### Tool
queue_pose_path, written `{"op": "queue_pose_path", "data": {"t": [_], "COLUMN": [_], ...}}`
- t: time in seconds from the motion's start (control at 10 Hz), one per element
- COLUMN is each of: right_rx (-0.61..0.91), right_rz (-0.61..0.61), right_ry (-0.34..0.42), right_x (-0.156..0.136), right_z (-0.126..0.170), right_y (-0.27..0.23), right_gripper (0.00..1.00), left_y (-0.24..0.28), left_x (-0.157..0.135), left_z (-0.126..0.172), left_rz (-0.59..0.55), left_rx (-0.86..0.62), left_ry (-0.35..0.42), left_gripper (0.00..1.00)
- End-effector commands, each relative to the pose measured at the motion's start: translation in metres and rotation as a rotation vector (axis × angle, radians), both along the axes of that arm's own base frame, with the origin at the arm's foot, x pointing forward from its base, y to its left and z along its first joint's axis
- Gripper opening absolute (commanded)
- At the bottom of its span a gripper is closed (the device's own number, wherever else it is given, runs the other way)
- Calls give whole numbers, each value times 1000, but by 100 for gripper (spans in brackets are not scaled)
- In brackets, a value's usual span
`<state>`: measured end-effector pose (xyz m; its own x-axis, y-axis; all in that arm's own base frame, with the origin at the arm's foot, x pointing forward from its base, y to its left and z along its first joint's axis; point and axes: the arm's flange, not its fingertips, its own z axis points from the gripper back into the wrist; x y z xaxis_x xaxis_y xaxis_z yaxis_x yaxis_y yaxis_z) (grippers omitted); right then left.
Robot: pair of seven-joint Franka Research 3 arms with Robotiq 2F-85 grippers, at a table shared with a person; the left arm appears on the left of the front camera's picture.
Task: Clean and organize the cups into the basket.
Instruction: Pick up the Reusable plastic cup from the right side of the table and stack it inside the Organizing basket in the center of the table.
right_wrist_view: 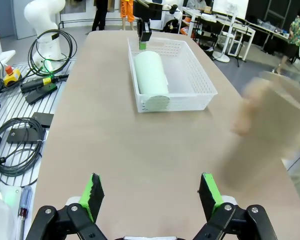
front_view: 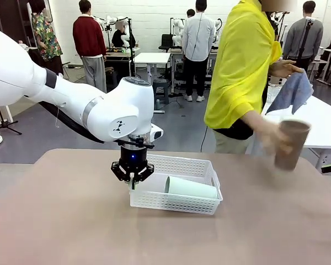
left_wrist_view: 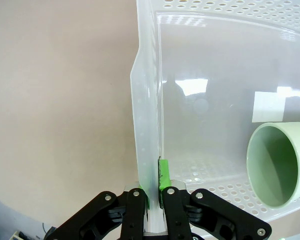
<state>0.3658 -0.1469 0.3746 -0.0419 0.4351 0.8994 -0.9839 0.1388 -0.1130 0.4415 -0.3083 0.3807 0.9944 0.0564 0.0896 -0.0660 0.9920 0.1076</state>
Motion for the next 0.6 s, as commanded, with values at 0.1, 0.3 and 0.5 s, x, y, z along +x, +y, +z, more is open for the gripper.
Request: {"op": "queue_pose_path", "data": {"t": [0.1, 0.3, 0.5], "right_rx": [6, 6, 6], "right_rz": [-7, -7, -7], "right_ry": [3, 3, 3], "right_x": [-3, -3, -3], "right_z": [-1, -1, -1], "right_y": [2, 2, 2], "right_gripper": [100, 100, 100], "left_y": [1, 1, 1], "left_x": [0, 0, 0], "left_z": [-1, -1, -1], "left_rz": [1, 1, 1], "left_rx": [1, 1, 1], "left_ry": [-1, -1, -1], "left_gripper": [0, 0, 0]}}
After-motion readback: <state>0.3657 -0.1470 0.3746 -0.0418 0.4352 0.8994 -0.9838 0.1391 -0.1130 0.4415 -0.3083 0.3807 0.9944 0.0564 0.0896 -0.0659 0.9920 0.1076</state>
